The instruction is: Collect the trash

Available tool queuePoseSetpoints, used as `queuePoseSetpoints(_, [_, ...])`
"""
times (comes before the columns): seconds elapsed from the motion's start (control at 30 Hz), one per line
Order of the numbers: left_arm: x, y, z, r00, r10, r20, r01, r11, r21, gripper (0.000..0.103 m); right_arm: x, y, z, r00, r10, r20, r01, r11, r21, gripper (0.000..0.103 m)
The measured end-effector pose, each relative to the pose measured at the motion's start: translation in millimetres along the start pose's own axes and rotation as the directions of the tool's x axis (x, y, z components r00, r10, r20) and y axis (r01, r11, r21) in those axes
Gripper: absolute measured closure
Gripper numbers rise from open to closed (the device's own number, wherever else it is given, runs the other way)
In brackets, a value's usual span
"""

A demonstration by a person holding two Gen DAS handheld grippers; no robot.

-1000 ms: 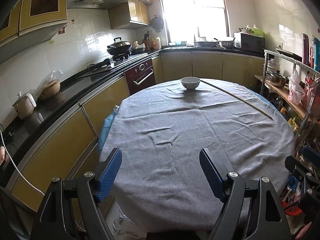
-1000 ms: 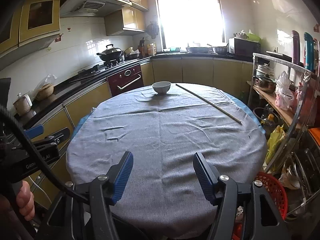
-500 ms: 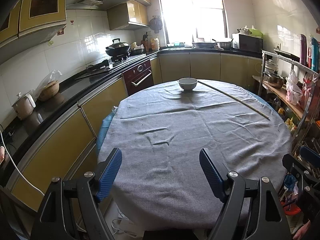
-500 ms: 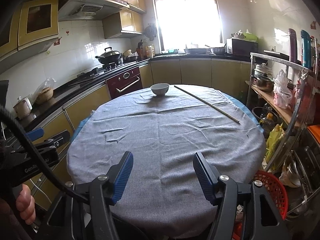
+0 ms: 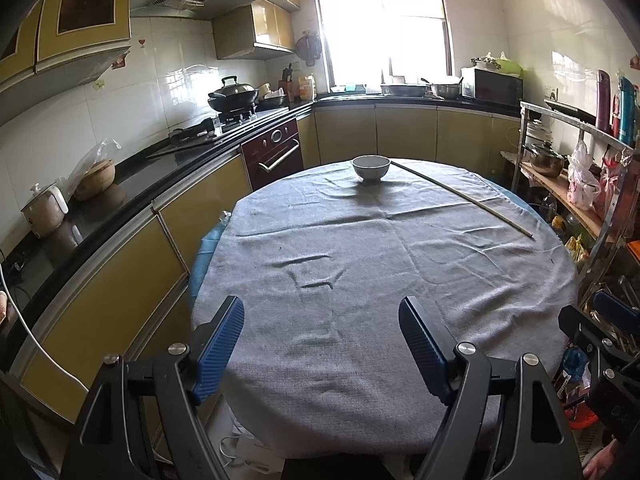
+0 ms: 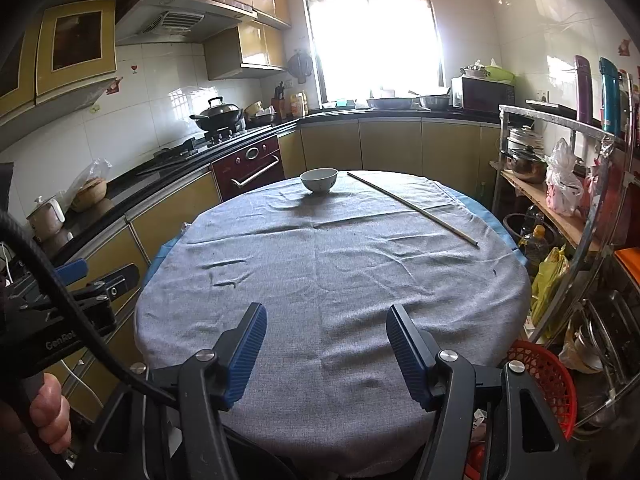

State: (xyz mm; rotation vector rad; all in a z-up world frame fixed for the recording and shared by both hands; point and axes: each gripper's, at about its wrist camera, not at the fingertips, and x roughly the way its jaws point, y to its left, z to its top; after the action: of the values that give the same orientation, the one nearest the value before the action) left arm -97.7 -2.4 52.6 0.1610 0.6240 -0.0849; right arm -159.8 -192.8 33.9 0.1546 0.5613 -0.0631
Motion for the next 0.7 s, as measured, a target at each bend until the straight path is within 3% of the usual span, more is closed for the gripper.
queuePoseSetpoints(0.7, [-0.5, -0.5, -1.2, 1.0, -0.008, -0.001, 0.008, 1.0, -0.001, 0.023, 2.4, -0.1, -2.7, 1.0, 0.001, -0.009, -0.001, 1.0, 0.004, 0.037])
